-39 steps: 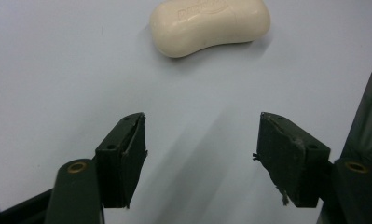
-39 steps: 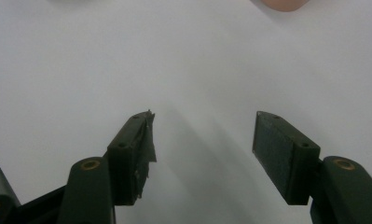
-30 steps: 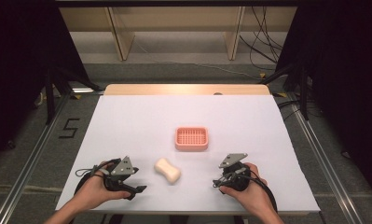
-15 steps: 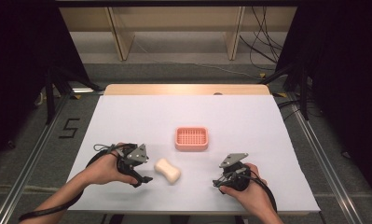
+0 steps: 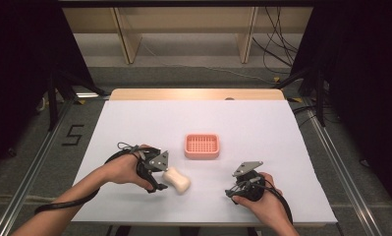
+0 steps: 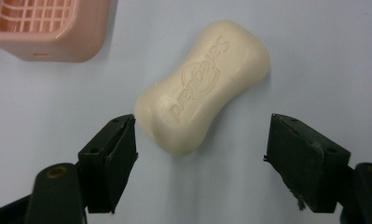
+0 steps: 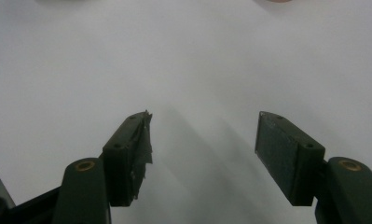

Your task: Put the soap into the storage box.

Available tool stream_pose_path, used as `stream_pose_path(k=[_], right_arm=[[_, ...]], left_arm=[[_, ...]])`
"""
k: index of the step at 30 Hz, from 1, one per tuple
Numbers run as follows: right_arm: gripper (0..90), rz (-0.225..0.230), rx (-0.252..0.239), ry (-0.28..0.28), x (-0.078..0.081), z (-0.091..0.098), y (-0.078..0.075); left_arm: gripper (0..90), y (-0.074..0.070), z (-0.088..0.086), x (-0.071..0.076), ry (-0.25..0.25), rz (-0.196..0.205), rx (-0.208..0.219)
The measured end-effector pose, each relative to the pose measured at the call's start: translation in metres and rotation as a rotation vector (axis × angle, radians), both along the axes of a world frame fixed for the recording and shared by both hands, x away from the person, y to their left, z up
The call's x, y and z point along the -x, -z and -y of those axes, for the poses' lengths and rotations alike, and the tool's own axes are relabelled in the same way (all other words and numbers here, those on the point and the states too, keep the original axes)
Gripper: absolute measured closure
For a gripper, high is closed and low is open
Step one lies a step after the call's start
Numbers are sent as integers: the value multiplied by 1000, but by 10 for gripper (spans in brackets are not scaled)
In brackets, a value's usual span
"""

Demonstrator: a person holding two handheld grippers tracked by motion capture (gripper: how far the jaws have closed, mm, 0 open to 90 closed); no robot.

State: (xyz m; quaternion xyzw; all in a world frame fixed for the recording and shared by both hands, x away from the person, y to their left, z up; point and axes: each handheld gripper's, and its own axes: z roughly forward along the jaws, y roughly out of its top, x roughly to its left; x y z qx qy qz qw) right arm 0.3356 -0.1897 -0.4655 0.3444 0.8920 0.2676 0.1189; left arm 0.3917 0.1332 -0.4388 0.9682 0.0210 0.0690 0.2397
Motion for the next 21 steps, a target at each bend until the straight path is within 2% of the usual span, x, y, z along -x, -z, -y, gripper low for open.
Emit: stream_pose_path(k=[4,6,7,10,11,15,18,21], right_arm=[[365,-4,-14,5,0,-1,2],[365,-10,-11,3,0,-1,1],[366,-14,-13,6,1,-1,1],[365,-17,-16,-8,-1,0,2],[365,0,-17,2,-1,-1,4],[364,-14,-16,23,0,-2,3],[364,-24,-15,11,-1,-2,3],[364,-10,-26,0,-1,-1,4]], left_arm=[[232,0,5,-3,32,5,-12],[234,-2,9,-6,66,17,-40],[235,-2,11,-7,66,10,-32],[237,-2,13,-8,82,8,-49],[237,-1,15,-10,90,8,-63],[239,1,19,-12,107,8,-67],[240,2,23,-13,128,4,-74],[252,3,25,-15,141,-3,-84]])
